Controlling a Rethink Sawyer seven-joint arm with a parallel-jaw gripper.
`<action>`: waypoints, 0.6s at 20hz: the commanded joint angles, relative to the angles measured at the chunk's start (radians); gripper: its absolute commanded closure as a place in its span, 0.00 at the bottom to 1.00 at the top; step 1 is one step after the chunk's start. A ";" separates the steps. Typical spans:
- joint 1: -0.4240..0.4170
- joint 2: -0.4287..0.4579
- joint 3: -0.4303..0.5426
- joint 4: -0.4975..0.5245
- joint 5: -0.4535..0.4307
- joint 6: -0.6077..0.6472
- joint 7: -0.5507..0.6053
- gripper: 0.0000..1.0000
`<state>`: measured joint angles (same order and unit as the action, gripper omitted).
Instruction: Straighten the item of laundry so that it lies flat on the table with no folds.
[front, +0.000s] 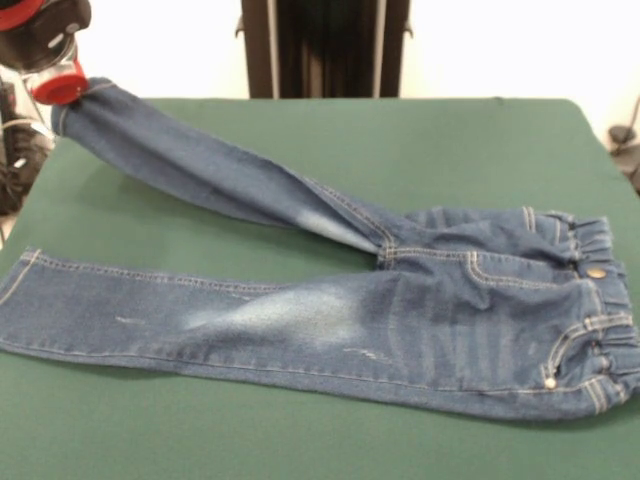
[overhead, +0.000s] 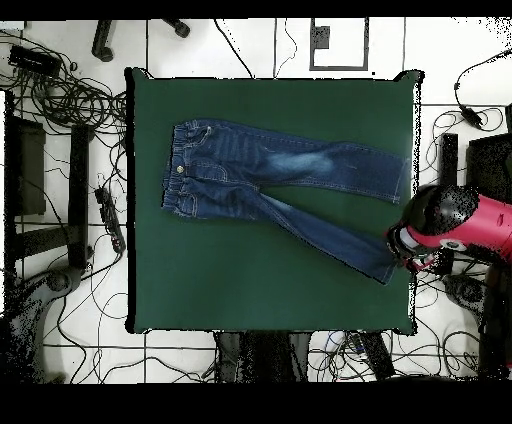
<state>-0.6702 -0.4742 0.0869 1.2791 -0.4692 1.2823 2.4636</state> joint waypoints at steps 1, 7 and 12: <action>0.030 0.042 0.009 0.086 0.041 0.152 -0.068 1.00; 0.026 0.097 0.000 -0.003 0.037 0.240 -0.068 1.00; 0.019 0.108 -0.014 -0.018 0.031 0.280 -0.057 1.00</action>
<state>-0.6703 -0.4453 0.0613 1.2601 -0.4480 1.4474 2.4636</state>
